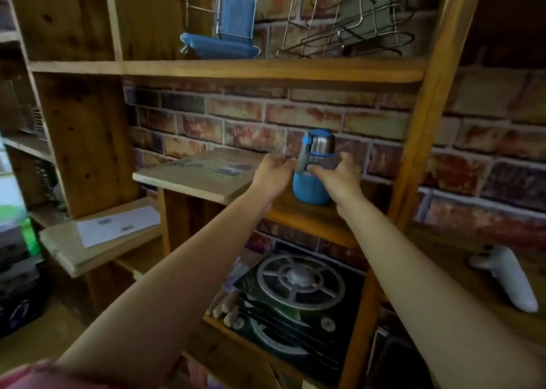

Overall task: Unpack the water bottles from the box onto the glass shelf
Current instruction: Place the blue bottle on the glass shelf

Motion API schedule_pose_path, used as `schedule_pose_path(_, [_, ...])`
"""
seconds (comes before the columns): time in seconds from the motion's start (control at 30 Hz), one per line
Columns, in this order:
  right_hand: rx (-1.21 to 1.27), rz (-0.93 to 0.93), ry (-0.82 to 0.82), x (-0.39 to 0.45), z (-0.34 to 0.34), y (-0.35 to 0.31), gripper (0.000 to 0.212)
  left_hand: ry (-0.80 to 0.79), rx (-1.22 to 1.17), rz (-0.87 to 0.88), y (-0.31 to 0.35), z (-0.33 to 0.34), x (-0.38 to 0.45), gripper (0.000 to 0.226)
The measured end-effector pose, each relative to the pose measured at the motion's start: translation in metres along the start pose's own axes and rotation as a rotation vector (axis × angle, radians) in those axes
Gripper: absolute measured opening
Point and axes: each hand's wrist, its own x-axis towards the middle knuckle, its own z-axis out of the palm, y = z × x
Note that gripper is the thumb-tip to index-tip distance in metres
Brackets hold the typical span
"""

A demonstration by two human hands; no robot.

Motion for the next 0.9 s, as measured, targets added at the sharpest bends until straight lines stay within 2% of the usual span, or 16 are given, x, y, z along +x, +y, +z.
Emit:
schedule_pose_path(0.13, [-0.034,0.031,-0.072,0.029,0.014,0.015,0.122,-0.159,0.030,-0.047,-0.012,0.011,0.028,0.057])
schedule_pose_path(0.2, [-0.065,0.044,-0.093,0.044,0.018,0.030,0.128,-0.251,0.004,-0.093,-0.017,0.016,0.036,0.062])
schedule_pose_path(0.27, [-0.097,0.071,-0.083,0.021,0.009,0.011,0.133,-0.318,-0.031,-0.107,-0.018,0.016,0.039,0.057])
schedule_pose_path(0.4, [-0.110,0.097,-0.075,0.007,0.002,0.000,0.110,-0.323,-0.041,-0.092,-0.016,0.011,0.036,0.056])
schedule_pose_path(0.5, [-0.013,0.060,-0.122,-0.007,0.003,-0.007,0.114,-0.313,-0.078,-0.056,-0.015,0.006,0.028,0.051])
schedule_pose_path(0.57, [0.046,0.044,-0.173,-0.019,0.003,-0.015,0.119,-0.272,-0.093,-0.020,-0.012,-0.003,0.015,0.058])
schedule_pose_path(0.6, [0.091,0.034,-0.199,-0.026,0.003,-0.019,0.114,-0.269,-0.095,0.003,-0.010,-0.009,0.009,0.063])
schedule_pose_path(0.63, [0.142,0.024,-0.220,-0.032,0.003,-0.022,0.107,-0.273,-0.100,0.021,-0.009,-0.016,0.002,0.060])
schedule_pose_path(0.73, [0.240,-0.033,-0.354,-0.062,0.006,-0.037,0.089,-0.241,-0.165,0.014,-0.002,-0.046,-0.029,0.019])
schedule_pose_path(0.77, [0.256,-0.053,-0.389,-0.073,0.010,-0.042,0.084,-0.235,-0.184,0.005,0.000,-0.056,-0.042,0.017])
schedule_pose_path(0.9, [0.328,-0.095,-0.536,-0.121,0.036,-0.055,0.066,-0.130,-0.186,-0.068,0.001,-0.100,-0.099,0.043])
